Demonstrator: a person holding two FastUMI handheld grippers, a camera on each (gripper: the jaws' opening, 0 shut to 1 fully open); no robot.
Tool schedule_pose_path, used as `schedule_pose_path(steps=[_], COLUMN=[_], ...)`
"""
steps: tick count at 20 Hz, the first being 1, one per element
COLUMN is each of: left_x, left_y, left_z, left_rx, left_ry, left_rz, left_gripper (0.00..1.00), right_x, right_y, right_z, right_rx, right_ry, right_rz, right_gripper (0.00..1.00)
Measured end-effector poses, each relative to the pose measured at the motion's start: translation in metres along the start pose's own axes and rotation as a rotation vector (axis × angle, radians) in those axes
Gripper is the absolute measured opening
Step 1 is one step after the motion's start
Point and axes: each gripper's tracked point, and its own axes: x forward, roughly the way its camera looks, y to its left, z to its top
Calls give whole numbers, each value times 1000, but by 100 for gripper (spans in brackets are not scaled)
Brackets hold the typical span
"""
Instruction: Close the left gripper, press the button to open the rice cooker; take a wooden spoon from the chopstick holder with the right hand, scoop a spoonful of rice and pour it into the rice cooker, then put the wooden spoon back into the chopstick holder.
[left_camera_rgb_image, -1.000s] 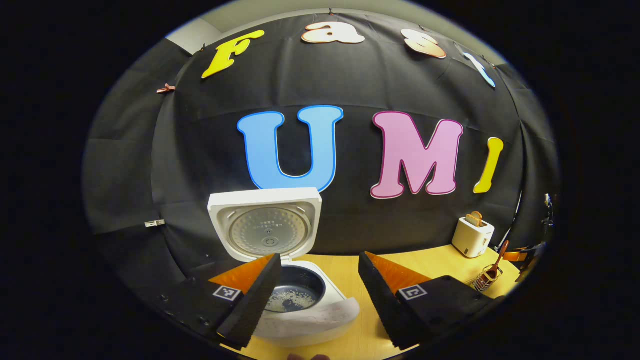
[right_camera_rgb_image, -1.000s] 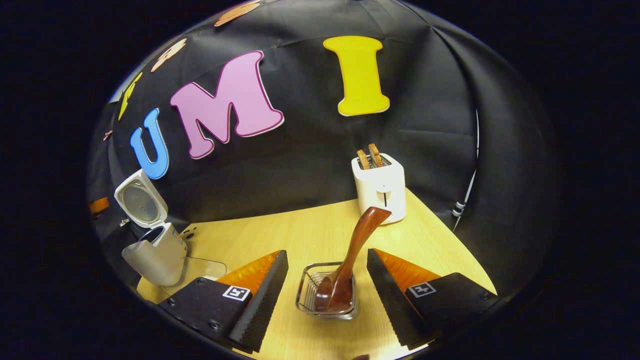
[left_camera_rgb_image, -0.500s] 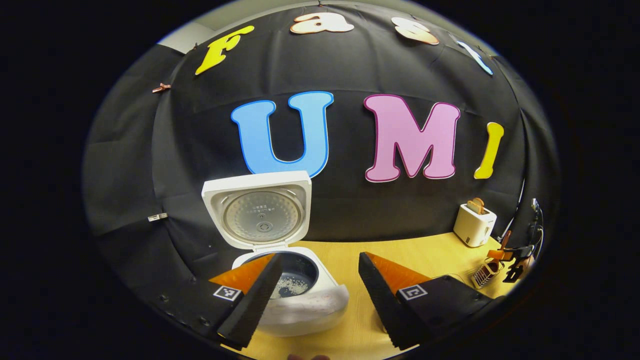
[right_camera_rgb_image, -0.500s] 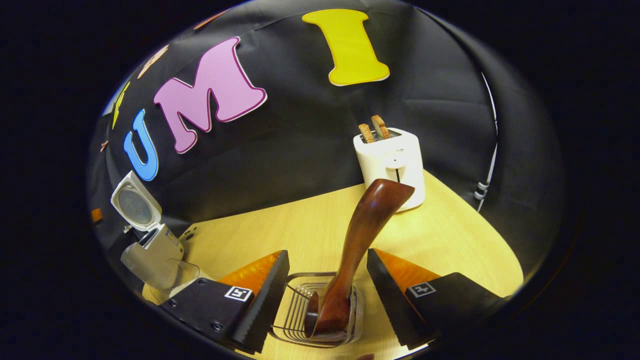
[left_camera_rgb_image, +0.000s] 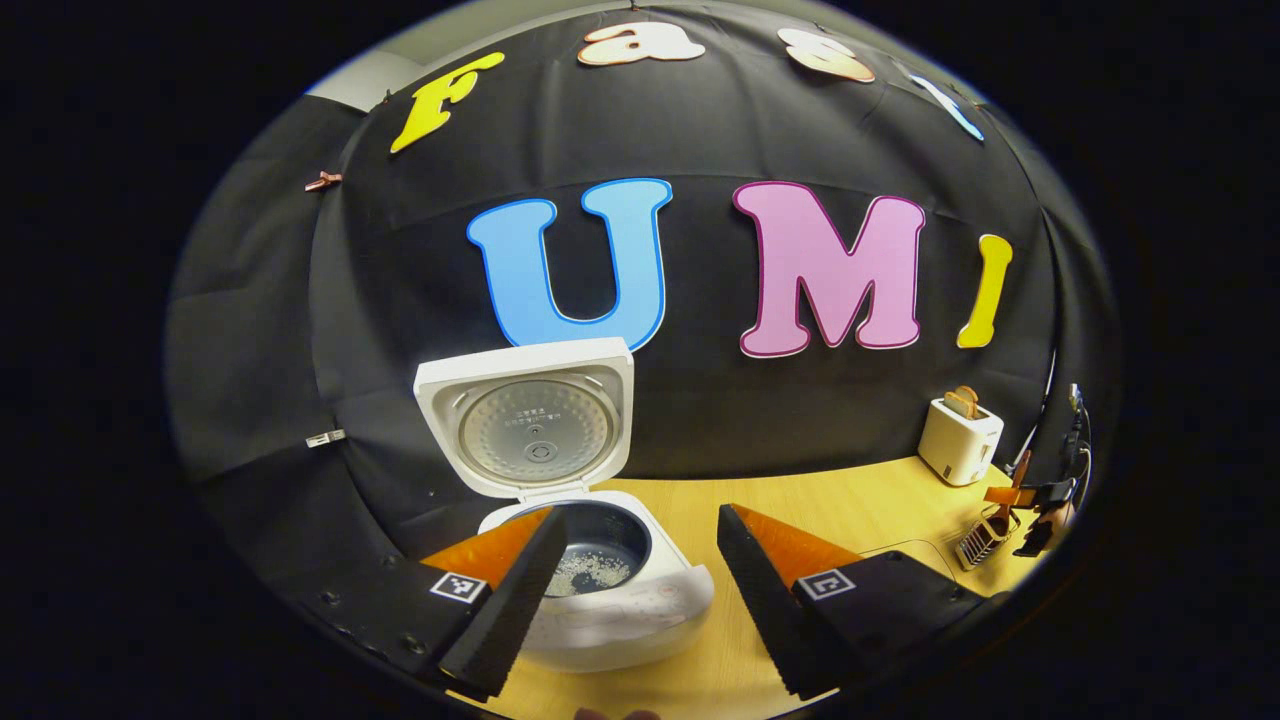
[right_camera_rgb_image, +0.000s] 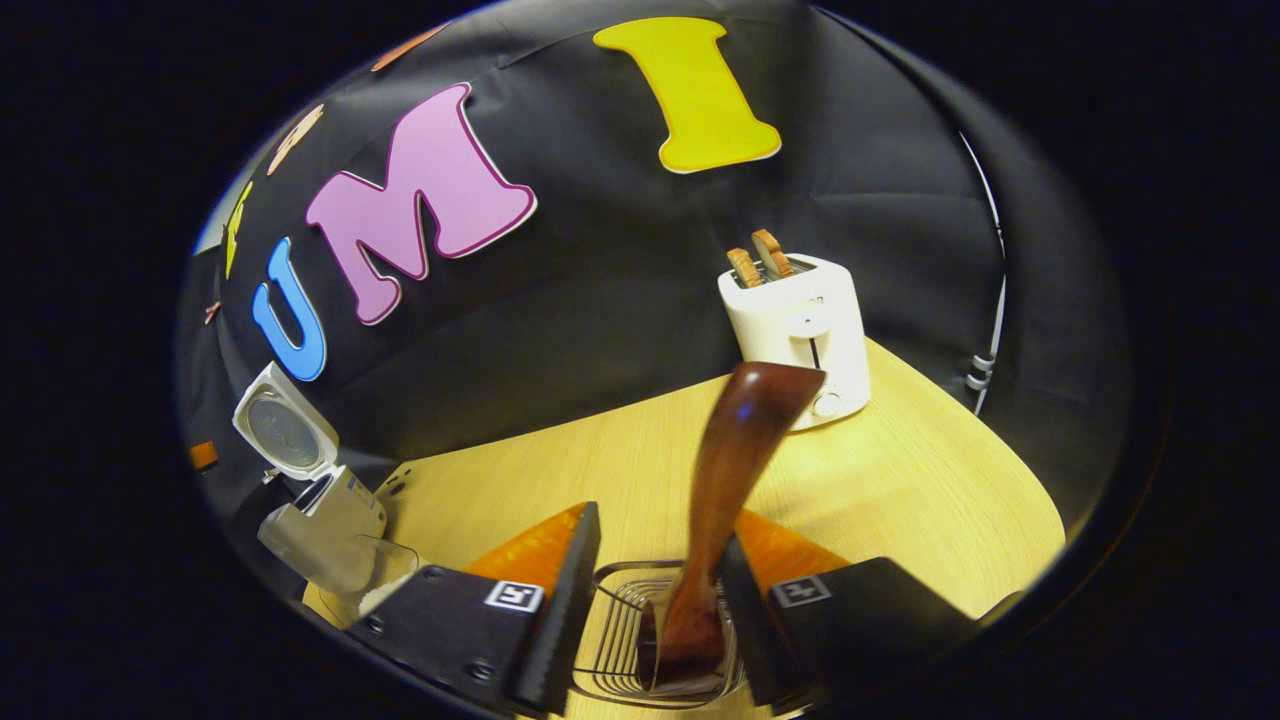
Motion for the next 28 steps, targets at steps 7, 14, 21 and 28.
schedule_pose_path(steps=[7,14,21,28], left_x=[1,-1,-5,-9], left_y=[10,15,22,26], left_z=[-2,-2,-1,-1], left_rx=[-1,-8,-6,-5], left_ry=[3,-8,-14,-16], left_rz=[14,20,30,41], left_gripper=[97,97,97,97], right_x=[-7,-29,-30,-28], right_y=[-5,1,9,6], right_z=[1,2,-4,-3], right_rx=[-35,-66,-81,-52], right_ry=[-1,-18,-22,-17], right_rz=[-40,-48,-32,-49], right_gripper=[24,22,19,12])
